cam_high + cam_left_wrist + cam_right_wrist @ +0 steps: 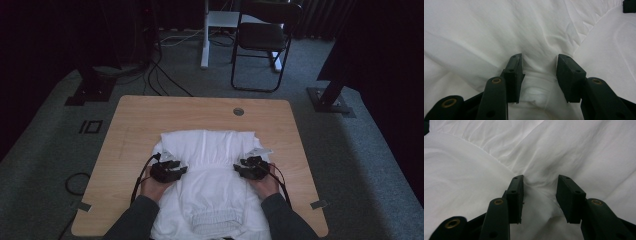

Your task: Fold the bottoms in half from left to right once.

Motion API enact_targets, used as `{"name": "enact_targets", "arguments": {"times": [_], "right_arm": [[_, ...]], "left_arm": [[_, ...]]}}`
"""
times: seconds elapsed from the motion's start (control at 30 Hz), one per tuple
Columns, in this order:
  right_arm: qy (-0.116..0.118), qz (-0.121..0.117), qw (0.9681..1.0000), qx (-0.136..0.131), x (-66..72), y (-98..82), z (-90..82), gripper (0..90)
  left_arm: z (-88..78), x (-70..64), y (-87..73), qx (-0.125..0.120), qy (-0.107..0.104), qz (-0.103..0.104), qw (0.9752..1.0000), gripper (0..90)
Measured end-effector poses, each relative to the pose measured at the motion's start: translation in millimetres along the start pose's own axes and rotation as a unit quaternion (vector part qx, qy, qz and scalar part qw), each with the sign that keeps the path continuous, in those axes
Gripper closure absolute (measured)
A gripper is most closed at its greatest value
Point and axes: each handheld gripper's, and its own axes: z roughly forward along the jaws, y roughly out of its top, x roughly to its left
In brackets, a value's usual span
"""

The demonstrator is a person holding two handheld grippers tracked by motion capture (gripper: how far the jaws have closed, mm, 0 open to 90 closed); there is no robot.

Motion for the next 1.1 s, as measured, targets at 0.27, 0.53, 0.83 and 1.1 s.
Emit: {"name": "enact_targets", "arguments": {"times": [0.27, 0.53, 0.83, 1.1], "right_arm": [[0.012, -0.006, 0.9999, -0.008, 11.0, -14.0, -10.1, 56.6], [0.021, 0.002, 0.9997, -0.013, 8.5, -15.1, -10.1, 56.8], [0.031, 0.008, 0.9993, -0.016, 5.5, -16.0, -10.5, 56.9], [0.032, 0.009, 0.9993, -0.019, 5.6, -16.7, -10.5, 57.0]], "left_arm": [[-21.0, 2.7, 4.8, -0.019, 0.005, 0.015, 0.9997, 55.2], [-20.9, 52.8, 64.6, -0.051, 0.075, -0.021, 0.9956, 39.8], [20.0, 97.5, 64.3, 0.005, 0.115, -0.082, 0.99, 26.9], [30.4, 103.9, 51.1, 0.029, 0.097, -0.094, 0.9904, 26.5]]}}
